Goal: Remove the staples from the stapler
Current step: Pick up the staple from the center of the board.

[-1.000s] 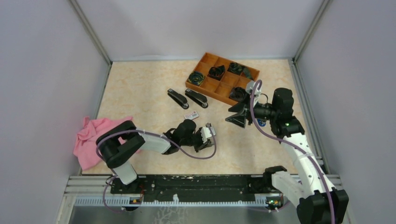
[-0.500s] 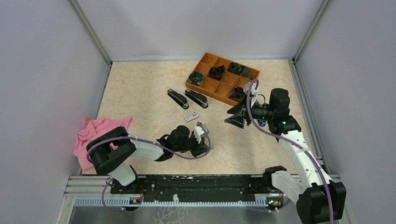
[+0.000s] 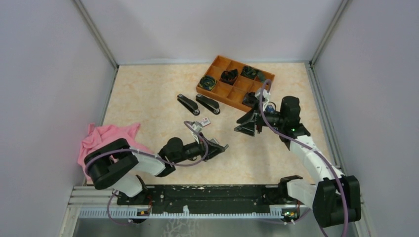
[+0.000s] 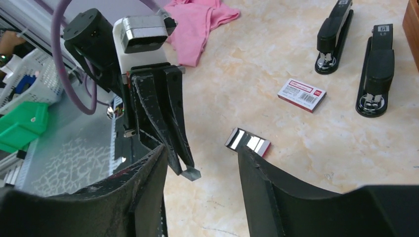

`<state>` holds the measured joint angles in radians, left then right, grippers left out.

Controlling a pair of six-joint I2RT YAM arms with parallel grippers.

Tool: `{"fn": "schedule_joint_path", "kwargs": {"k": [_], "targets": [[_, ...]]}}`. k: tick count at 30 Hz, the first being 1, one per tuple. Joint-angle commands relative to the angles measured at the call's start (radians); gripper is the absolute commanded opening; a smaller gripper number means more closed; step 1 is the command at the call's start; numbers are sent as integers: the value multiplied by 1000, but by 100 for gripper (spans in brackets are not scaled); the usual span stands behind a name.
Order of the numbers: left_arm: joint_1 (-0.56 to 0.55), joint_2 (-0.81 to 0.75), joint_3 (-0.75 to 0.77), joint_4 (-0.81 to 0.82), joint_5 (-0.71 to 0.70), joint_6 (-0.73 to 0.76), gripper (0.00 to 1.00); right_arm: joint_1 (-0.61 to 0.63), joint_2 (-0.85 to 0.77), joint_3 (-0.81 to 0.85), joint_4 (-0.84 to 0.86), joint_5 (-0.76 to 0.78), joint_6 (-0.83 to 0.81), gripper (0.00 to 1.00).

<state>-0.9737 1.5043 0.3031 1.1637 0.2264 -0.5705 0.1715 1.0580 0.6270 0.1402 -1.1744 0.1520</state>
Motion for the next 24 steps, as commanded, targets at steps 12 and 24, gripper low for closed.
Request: {"fn": "schedule_joint_path", "kwargs": {"k": [12, 24], "targets": [[63, 41, 5, 473, -22, -271, 7, 75, 43, -101, 528, -43, 404, 64], [63, 6, 31, 498, -73, -274, 7, 111, 73, -112, 627, 39, 597, 69]]}}
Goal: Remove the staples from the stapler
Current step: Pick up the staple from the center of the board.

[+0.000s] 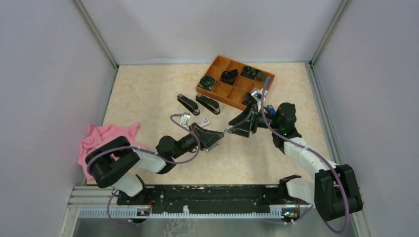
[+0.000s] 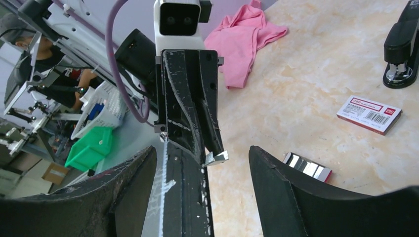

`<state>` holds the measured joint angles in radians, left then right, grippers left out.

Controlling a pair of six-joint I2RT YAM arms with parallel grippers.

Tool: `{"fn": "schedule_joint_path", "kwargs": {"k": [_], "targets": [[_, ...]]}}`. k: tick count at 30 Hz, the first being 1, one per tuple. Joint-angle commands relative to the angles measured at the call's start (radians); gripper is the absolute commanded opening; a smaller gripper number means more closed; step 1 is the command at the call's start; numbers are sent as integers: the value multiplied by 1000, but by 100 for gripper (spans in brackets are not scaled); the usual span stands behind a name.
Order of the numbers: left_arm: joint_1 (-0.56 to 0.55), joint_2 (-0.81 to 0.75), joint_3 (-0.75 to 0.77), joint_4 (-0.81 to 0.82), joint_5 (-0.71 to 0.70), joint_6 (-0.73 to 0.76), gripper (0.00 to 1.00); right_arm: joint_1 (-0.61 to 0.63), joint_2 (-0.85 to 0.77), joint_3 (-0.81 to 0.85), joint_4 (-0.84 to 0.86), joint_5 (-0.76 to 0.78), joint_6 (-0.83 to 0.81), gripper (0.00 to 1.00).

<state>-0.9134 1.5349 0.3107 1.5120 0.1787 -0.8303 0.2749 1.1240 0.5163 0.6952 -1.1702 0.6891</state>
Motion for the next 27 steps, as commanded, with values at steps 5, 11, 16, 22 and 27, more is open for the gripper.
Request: {"fn": "schedule_joint_path", "kwargs": {"k": [5, 11, 16, 22, 27], "targets": [[3, -31, 36, 162, -25, -23, 8, 20, 22, -8, 114, 46, 113, 68], [3, -23, 52, 193, -24, -38, 8, 47, 25, -9, 133, 45, 133, 58], [4, -22, 59, 202, -12, -50, 8, 47, 23, -12, 173, 44, 168, 48], [3, -27, 64, 209, -2, -63, 8, 47, 19, -16, 198, 46, 197, 39], [1, -17, 67, 224, 4, -75, 8, 47, 15, -19, 206, 44, 201, 28]]}}
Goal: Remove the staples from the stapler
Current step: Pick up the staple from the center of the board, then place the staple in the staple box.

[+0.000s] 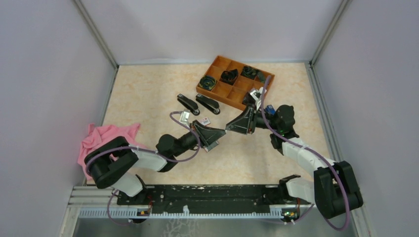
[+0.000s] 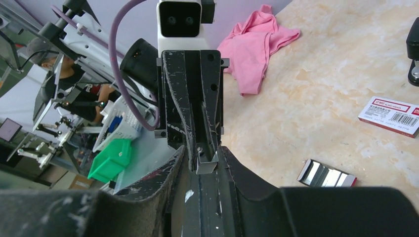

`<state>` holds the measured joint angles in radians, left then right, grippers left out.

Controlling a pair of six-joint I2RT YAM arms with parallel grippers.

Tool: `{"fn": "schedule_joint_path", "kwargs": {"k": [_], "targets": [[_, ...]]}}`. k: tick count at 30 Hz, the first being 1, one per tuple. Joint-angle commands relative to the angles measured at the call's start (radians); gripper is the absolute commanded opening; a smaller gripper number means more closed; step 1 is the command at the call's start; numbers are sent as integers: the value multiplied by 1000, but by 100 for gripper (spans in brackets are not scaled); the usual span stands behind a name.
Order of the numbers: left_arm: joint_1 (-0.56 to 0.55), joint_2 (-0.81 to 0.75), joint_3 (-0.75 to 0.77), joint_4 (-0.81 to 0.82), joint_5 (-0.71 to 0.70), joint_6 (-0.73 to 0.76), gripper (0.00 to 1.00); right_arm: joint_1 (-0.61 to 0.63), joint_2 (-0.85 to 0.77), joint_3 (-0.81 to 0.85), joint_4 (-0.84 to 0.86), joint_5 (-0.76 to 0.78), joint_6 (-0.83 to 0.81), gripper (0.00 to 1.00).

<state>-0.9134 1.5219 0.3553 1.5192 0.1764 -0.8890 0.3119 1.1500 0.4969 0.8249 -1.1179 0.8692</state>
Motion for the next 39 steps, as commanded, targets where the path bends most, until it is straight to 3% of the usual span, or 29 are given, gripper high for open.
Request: {"fn": "schedule_joint_path", "kwargs": {"k": [1, 6, 13, 19, 22, 24, 27, 29, 33, 39], "targets": [[2, 3, 23, 223, 9, -20, 8, 9, -13, 0, 77, -7, 21, 25], [1, 20, 23, 247, 12, -33, 13, 9, -14, 1, 72, -8, 12, 16], [1, -2, -19, 237, -11, -7, 39, 10, -33, 19, -3, -9, -63, 15], [2, -155, -186, 136, -79, 90, 51, 10, -91, 90, -350, 33, -373, 15], [4, -317, -278, -86, -96, 166, 55, 12, -108, 140, -509, 77, -503, 16], [4, -497, -299, -356, -116, 226, 58, 38, -105, 176, -608, 125, -592, 16], [4, -738, -257, -889, -204, 331, 67, 147, -75, 263, -837, 284, -803, 16], [4, -878, -257, -1089, -295, 391, 74, 241, -39, 326, -971, 417, -928, 17], [6, -1113, -299, -1271, -392, 437, 86, 366, 87, 472, -1111, 582, -1008, 18], [6, -1233, -351, -1311, -407, 423, 88, 496, 281, 563, -1179, 765, -1021, 18]]}}
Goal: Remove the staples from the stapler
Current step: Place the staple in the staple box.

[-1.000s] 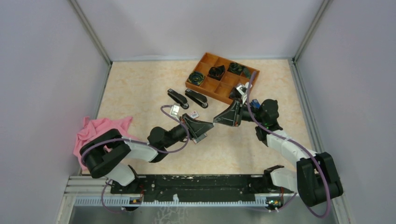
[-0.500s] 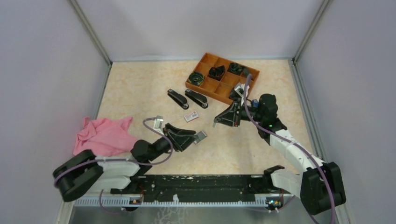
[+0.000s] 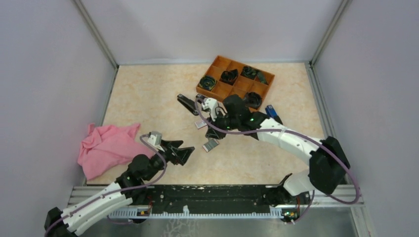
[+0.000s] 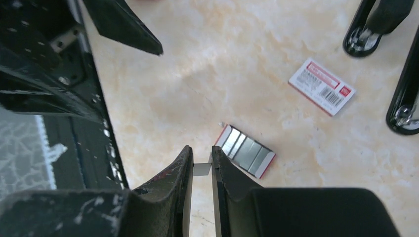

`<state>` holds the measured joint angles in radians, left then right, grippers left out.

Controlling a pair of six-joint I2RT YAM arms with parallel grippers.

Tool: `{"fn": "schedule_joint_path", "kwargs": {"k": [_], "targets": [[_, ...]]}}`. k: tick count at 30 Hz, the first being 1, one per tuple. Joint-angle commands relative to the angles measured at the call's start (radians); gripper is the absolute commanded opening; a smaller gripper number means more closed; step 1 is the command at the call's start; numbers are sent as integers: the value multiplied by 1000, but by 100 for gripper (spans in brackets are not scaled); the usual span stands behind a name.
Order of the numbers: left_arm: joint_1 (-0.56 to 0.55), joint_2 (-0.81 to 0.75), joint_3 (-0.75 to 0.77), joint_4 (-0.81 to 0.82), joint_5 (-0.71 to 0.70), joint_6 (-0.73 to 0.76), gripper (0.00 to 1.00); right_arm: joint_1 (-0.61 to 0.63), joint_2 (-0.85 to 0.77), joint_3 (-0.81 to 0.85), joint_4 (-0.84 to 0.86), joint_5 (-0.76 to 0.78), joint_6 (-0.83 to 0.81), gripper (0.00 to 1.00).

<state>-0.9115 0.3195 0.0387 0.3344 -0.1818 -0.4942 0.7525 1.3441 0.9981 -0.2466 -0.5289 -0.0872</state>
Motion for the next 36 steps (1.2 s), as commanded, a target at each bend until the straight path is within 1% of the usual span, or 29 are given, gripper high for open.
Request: {"fn": "schedule_joint_path", "kwargs": {"k": [1, 7, 12, 16, 36], "targets": [[4, -24, -38, -123, -50, 25, 88, 66, 113, 73, -113, 196, -65, 18], [5, 66, -42, -79, -58, 27, 87, 94, 273, 182, -188, 263, -62, 18], [6, 133, -61, 3, -54, 27, 87, 109, 357, 222, -196, 275, -62, 18], [5, 170, -63, 31, -54, 34, 86, 121, 398, 251, -206, 281, -59, 18], [6, 141, -82, 26, -51, 27, 86, 124, 501, 313, -243, 299, -54, 19]]}}
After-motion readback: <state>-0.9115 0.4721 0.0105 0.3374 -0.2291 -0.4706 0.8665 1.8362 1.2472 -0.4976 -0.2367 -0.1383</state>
